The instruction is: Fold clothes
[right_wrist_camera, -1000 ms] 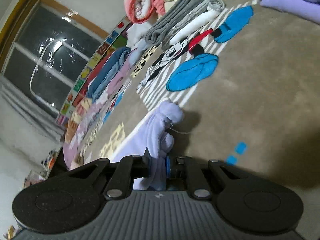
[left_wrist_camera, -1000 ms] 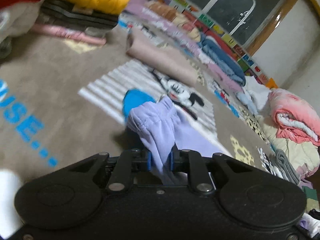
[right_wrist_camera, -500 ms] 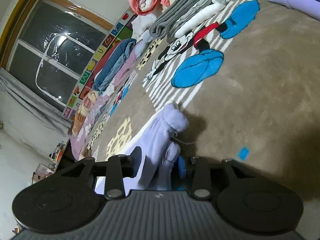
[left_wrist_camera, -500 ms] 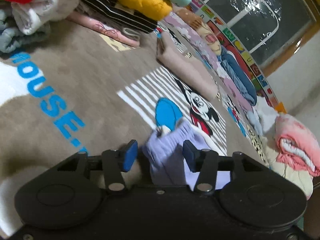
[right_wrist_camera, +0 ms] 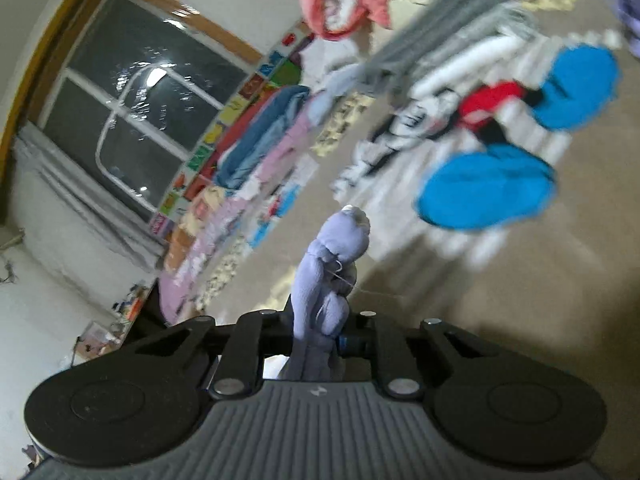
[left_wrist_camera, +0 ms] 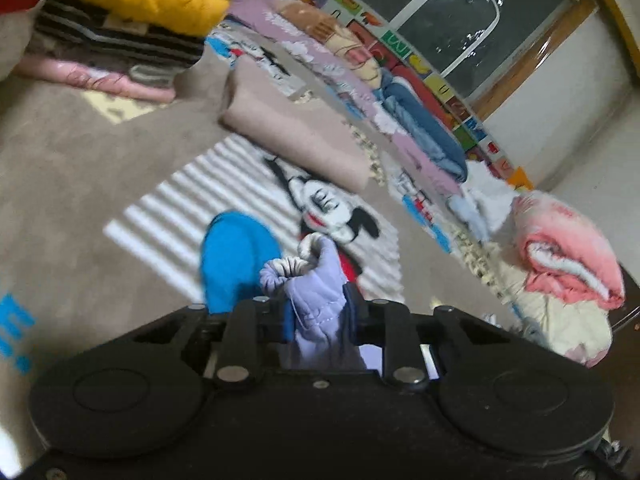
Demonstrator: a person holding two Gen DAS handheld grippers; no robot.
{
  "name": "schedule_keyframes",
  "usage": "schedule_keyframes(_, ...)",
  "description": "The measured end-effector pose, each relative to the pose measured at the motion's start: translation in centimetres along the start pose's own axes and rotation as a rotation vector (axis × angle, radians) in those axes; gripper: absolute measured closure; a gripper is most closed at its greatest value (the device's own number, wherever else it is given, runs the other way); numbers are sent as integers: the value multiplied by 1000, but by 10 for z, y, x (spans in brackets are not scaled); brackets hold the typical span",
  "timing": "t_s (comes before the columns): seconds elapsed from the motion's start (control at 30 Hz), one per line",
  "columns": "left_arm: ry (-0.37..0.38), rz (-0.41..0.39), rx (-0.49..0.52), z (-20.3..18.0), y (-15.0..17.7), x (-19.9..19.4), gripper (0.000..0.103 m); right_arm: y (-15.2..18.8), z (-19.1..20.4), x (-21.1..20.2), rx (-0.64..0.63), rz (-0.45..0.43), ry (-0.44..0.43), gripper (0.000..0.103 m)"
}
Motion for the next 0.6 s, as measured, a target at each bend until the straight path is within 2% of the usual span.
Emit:
schedule_keyframes(0.13, 19, -17, -2, -15, -25, 7, 82, -27, 26, 8, -32, -5, -30, 85)
schedule_keyframes(0.37, 88, -73, 27, -47, -74, 28, 82, -77, 59, 19, -98, -83, -71, 85)
schedule_keyframes(0.5, 60, -73, 31, -32, -72, 46, 82, -93, 50, 27, -83, -129, -78, 85)
schedule_keyframes(0.6, -4, -9, 11, -4, -51, 66, 82, -88, 27, 42, -83, -114, -35, 84)
Point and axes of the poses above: each gripper's, at about its wrist camera, not at the fingertips, and x roughly the way its jaws point, z to its left, y to its underside, the point moved 5 cm from there along x, roughly the way its jaws point, and after that the axes turned 8 degrees about z, right-handed, at the moved point
